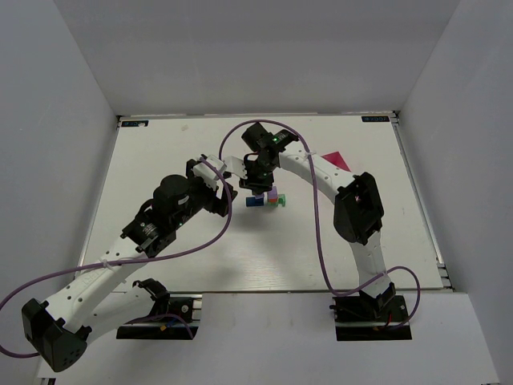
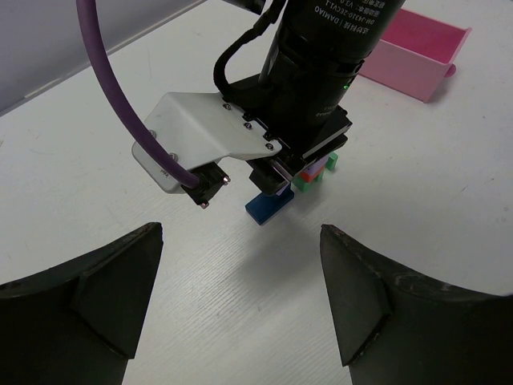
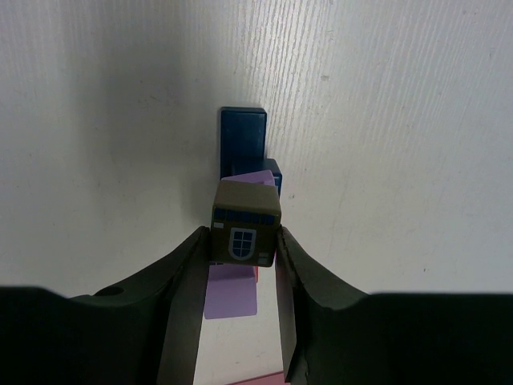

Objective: Build the wood block tower

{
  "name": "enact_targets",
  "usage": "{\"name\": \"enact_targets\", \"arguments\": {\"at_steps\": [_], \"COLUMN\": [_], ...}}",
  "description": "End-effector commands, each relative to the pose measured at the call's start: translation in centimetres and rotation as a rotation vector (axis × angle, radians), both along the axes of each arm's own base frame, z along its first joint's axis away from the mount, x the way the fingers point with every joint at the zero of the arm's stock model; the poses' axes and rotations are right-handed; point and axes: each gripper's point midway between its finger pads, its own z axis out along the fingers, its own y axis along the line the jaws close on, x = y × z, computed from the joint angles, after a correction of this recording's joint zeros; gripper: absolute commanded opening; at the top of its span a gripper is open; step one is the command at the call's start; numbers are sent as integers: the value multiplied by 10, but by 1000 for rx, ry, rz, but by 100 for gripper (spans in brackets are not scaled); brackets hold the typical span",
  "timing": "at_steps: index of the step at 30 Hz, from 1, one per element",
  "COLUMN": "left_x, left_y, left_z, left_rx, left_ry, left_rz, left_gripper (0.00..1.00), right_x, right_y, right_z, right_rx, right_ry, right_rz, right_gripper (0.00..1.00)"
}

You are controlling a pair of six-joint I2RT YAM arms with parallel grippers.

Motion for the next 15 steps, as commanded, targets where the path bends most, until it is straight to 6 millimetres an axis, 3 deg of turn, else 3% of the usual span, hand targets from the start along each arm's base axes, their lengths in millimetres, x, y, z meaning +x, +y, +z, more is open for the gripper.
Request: {"name": "enact_targets", "arguments": {"at_steps": [1,15], "left_x": [-3,-1], "left_y": [0,3], "left_z": [6,6], "left_rx": [-14,-13], "left_ry": [-20,-20], "left_rz": [-15,-5], "left_gripper": [89,89], "right_x": [2,4], "right_y": [3,-3], "right_z": [10,3], "right_rx": [13,1], "right_ry": [-17,-8], "right_rz": [12,-6], "right_gripper": [4,4]}}
